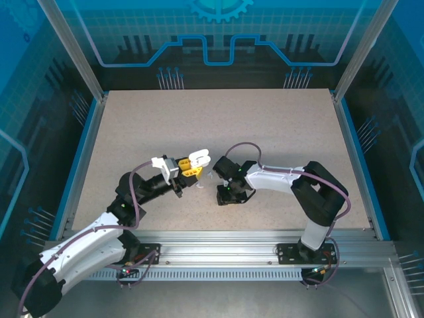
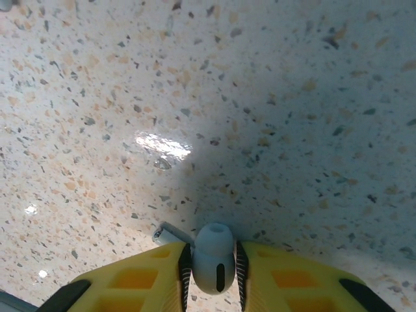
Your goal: Insert wireless bluetooth earbuds into charging case
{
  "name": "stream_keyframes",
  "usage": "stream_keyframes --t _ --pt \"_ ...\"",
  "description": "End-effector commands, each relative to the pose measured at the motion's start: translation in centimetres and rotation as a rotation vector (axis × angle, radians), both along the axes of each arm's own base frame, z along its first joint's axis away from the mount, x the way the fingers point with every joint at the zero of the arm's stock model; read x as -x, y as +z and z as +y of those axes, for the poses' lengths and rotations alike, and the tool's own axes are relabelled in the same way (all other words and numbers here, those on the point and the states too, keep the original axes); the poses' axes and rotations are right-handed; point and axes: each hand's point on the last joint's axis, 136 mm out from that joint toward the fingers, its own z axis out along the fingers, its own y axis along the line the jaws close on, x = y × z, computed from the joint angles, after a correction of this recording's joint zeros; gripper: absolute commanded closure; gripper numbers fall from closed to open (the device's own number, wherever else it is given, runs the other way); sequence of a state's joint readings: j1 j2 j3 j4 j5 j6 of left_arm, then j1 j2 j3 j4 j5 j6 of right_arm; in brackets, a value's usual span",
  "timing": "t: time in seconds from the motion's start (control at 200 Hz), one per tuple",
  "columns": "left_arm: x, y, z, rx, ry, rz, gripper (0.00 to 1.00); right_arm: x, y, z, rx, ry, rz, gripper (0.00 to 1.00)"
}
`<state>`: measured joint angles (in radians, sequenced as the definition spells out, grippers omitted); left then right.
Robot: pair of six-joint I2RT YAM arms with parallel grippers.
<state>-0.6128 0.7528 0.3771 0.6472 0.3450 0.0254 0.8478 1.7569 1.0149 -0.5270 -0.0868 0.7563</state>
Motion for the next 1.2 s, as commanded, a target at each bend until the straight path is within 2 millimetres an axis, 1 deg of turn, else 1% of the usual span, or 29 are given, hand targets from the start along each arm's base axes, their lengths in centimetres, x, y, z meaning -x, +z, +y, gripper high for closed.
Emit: stream_keyframes --t 0.0,0.115,0.265,0.52,0.64,0.78,0.961,1.061,1.191 --pt "0.4 1.2 -0.1 0.015 -0.012 -0.03 0.98 0.1 -1.5 0.6 0.023 0.037 -0.008 0.74" --pt "0.4 1.1 -0.1 0.012 -0.008 -0.029 0.98 0.0 -0.9 0.7 0.01 0.051 -0.027 0.77" --pt "0.2 0.6 -0.1 0.003 -0.008 -0.017 0.98 -0.4 0.6 0.4 0.0 0.078 -0.089 0.78" --pt "0.1 -0.6 -0.2 0.003 -0.014 0.035 0.98 -0.8 3.7 -1.4 0.031 0.198 -0.214 0.79" --pt "0.0 -1.4 -0.5 0.007 -0.026 0.076 0.98 -0.7 5.5 -2.8 0.051 0.274 -0.275 0.79" --pt "-0.3 -2.8 -0.8 -0.002 -0.036 0.132 0.98 -0.5 8.7 -4.7 0.068 0.354 -0.364 0.79" --pt "-0.6 -4.5 -1.4 -0.028 -0.06 0.184 0.98 -0.5 14.2 -7.3 0.082 0.438 -0.528 0.79" --pt "-0.5 -4.8 -1.9 -0.043 -0.085 0.192 0.98 -0.4 17.6 -7.7 0.068 0.526 -0.648 0.79" --pt "-0.2 -4.9 -2.7 -0.063 -0.14 0.192 0.98 -0.7 21.2 -7.8 0.091 0.627 -0.788 0.79"
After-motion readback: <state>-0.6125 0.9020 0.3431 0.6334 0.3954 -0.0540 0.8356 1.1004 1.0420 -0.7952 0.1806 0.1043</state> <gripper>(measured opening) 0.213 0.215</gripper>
